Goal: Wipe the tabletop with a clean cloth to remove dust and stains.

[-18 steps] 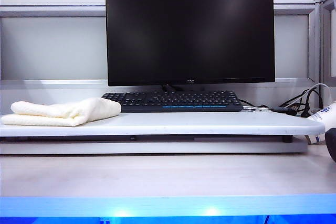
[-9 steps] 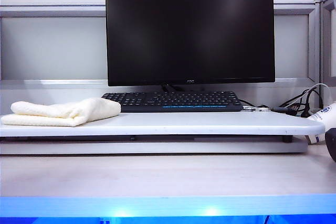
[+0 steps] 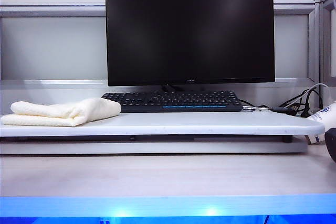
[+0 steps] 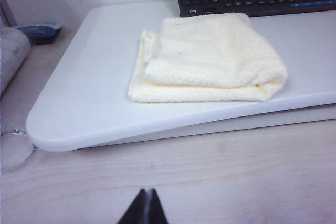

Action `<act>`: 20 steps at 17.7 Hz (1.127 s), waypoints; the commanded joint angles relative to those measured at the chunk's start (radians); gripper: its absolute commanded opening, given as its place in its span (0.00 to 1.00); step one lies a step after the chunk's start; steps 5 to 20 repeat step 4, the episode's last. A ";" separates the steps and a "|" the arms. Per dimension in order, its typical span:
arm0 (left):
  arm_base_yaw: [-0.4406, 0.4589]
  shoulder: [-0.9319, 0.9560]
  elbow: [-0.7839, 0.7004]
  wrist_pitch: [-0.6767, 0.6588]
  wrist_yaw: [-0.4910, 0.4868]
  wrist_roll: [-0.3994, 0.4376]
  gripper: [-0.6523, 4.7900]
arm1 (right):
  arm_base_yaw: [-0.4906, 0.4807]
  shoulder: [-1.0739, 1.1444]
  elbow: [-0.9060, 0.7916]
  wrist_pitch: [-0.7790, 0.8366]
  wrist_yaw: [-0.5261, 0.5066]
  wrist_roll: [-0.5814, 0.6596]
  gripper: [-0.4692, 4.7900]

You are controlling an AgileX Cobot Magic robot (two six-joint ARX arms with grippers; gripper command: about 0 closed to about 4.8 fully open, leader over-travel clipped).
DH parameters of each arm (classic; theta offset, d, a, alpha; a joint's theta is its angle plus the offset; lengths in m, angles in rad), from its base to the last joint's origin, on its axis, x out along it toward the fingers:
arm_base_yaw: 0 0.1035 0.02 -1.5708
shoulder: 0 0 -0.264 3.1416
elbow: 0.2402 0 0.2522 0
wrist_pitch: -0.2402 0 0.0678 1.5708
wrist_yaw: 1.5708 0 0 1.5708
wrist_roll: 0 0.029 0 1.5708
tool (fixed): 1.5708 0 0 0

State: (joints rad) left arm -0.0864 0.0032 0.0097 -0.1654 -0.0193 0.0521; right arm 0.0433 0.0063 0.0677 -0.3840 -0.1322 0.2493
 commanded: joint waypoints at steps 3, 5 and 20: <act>0.001 0.000 -0.002 -0.022 -0.003 0.000 0.11 | 0.000 -0.001 -0.001 -0.002 0.000 -0.007 0.07; 0.001 0.000 -0.002 -0.022 -0.003 0.000 0.11 | 0.000 -0.001 -0.001 -0.002 0.000 -0.007 0.07; 0.001 0.000 -0.002 -0.022 -0.003 0.000 0.11 | 0.000 -0.001 -0.001 -0.002 0.000 -0.007 0.07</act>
